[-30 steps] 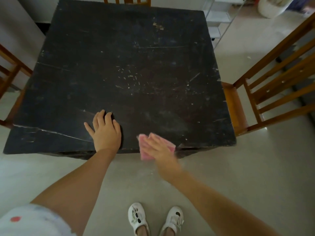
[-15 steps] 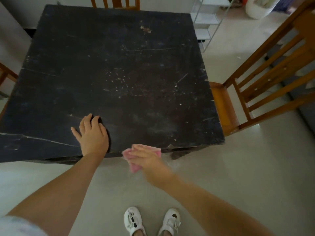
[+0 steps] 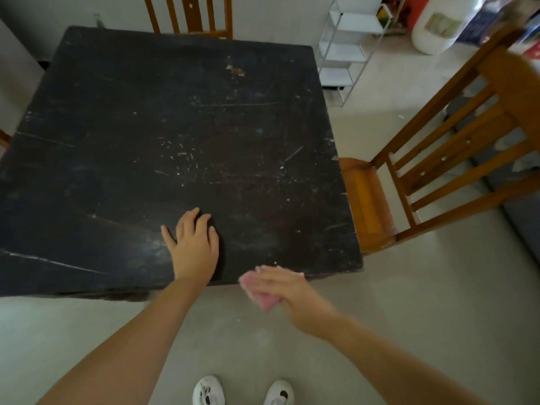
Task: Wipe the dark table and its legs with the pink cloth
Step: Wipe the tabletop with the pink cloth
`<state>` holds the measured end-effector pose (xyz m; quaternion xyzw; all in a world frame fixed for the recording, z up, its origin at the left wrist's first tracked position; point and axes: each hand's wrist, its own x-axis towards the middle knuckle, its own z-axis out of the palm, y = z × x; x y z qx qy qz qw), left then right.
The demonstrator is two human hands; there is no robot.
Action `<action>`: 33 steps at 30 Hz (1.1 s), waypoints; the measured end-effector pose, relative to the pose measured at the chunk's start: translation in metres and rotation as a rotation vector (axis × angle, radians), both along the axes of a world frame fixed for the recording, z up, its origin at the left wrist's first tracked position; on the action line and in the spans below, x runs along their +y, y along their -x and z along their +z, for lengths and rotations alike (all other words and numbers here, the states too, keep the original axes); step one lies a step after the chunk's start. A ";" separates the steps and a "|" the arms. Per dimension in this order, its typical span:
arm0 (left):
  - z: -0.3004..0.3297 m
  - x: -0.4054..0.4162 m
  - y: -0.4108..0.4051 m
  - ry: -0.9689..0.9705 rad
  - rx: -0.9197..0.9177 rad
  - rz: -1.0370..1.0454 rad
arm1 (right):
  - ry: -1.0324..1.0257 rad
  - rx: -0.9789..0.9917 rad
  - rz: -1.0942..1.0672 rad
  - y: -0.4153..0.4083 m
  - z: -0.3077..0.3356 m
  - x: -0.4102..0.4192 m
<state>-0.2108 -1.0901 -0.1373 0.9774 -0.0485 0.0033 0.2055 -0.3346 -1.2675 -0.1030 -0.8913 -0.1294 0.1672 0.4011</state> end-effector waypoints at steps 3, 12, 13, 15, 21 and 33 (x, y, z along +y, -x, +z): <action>-0.005 -0.006 -0.001 -0.045 0.009 -0.006 | -0.186 -0.020 -0.368 -0.068 0.017 -0.061; -0.011 -0.007 -0.005 -0.158 0.010 -0.012 | 0.339 -0.192 -0.483 -0.246 -0.039 -0.125; -0.012 -0.007 -0.005 -0.157 0.012 -0.014 | 0.303 -0.229 -0.368 -0.235 -0.048 -0.110; -0.011 -0.007 -0.005 -0.149 0.015 -0.015 | 0.270 -0.232 -0.110 -0.195 -0.051 -0.075; -0.003 -0.008 -0.004 -0.145 0.055 -0.010 | 0.211 -0.021 0.416 -0.046 -0.017 -0.052; -0.007 -0.009 -0.005 -0.150 0.028 0.001 | 0.414 -0.005 -0.235 -0.202 -0.003 -0.133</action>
